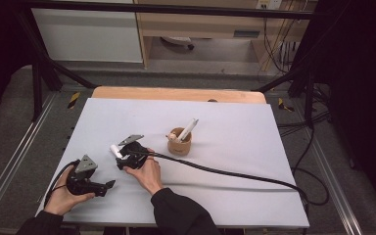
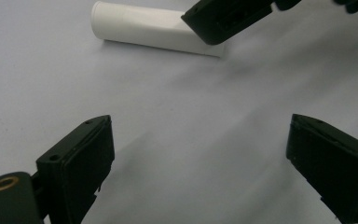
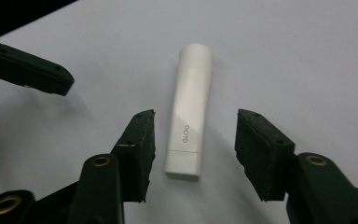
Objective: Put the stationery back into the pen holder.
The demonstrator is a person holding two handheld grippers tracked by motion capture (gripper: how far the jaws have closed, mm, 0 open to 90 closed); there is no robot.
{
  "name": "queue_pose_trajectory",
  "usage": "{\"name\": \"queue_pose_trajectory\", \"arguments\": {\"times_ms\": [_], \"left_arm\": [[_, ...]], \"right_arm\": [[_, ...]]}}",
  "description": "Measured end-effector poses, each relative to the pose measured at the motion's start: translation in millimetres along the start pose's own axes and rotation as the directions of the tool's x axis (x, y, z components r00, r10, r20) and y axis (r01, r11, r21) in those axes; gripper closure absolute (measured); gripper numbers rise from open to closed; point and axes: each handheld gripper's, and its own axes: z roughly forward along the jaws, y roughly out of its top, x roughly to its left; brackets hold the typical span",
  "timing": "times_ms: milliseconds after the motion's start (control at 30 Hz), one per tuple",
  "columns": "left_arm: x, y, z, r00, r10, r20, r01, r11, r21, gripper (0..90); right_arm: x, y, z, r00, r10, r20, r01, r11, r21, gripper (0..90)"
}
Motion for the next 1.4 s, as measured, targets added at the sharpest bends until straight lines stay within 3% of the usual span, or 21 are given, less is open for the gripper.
{"name": "queue_pose_trajectory", "arguments": {"times_ms": [167,333,567,833,1067,1400], "left_arm": [[0.4,-0.1,0.1,1.0,-0.003,-0.001,0.003,1.0,0.001,7.7],[0.1,0.0,0.4,1.0,-0.004,-0.001,0.004,1.0,0.001,7.8],[0.6,0.3,-0.1,1.0,-0.005,-0.003,0.005,1.0,0.0,7.8],[1.7,0.2,-1.3,0.9999,-0.01,-0.007,0.01,0.9999,-0.008,7.8],[0.9,0.7,-1.5,1.0,-0.005,-0.007,0.005,1.0,-0.008,7.9],[-3.1,3.3,-0.8,1.0,0.003,-0.002,-0.003,0.9999,-0.014,7.9]], "right_arm": [[1.4,-6.8,7.2,0.9999,-0.012,-0.005,0.012,1.0,0.009,57.3],[3.7,-8.6,6.7,0.9998,-0.014,0.013,0.014,1.0,0.007,69.0],[5.6,-9.5,5.8,0.9992,0.022,0.035,-0.022,1.0,0.011,71.3],[5.2,-6.1,-1.6,1.0,0.001,0.004,-0.001,1.0,-0.001,71.7],[-3.7,-6.8,-28.9,0.9994,-0.033,-0.013,0.033,0.999,0.003,71.7],[-35.5,-45.9,-91.6,0.9966,-0.068,-0.047,0.07,0.996,0.057,71.7]]}}
